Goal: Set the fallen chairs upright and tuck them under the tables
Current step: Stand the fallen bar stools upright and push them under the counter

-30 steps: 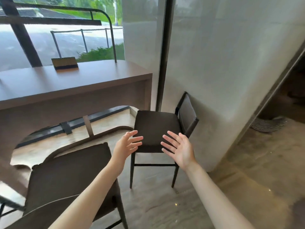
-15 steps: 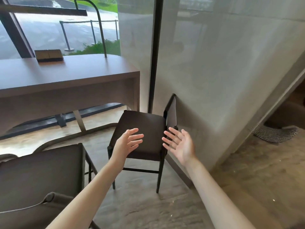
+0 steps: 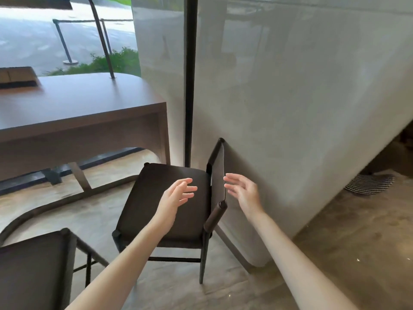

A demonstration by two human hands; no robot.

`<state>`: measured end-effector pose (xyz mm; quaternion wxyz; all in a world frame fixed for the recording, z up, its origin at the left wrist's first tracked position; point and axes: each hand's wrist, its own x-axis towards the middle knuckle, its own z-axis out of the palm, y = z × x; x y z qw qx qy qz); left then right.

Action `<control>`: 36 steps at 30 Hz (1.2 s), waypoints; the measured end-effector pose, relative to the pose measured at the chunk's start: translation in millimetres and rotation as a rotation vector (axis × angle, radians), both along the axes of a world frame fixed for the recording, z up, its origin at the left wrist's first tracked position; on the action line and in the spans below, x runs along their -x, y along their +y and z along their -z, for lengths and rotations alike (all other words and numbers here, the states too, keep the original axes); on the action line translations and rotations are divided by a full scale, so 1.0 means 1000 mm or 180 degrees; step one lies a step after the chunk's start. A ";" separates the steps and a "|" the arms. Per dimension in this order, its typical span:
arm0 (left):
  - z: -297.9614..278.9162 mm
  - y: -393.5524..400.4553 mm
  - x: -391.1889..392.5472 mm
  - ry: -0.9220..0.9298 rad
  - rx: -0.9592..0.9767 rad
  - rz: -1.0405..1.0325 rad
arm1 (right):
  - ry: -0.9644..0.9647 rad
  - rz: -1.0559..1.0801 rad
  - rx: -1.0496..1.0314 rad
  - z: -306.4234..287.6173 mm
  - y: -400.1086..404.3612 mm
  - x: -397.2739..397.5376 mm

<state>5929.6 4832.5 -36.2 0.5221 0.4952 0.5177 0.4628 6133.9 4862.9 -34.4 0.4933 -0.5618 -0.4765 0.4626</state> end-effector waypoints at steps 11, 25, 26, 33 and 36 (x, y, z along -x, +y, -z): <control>0.031 0.082 -0.050 0.1555 0.0043 0.0824 | -0.3411 -0.1806 -0.0765 0.013 0.129 -0.035; 0.058 0.092 -0.146 0.3267 0.0913 0.0703 | -0.5575 -0.4323 -0.1443 0.069 0.242 -0.024; 0.058 0.093 -0.153 0.3422 0.0930 0.0610 | -0.5631 -0.4359 -0.1481 0.070 0.247 -0.023; 0.093 0.100 -0.170 0.4067 0.1185 -0.0058 | -0.5890 -0.4780 -0.1601 0.073 0.268 -0.010; 0.092 0.103 -0.177 0.3820 0.1348 -0.0417 | -0.5969 -0.4803 -0.1675 0.071 0.269 -0.009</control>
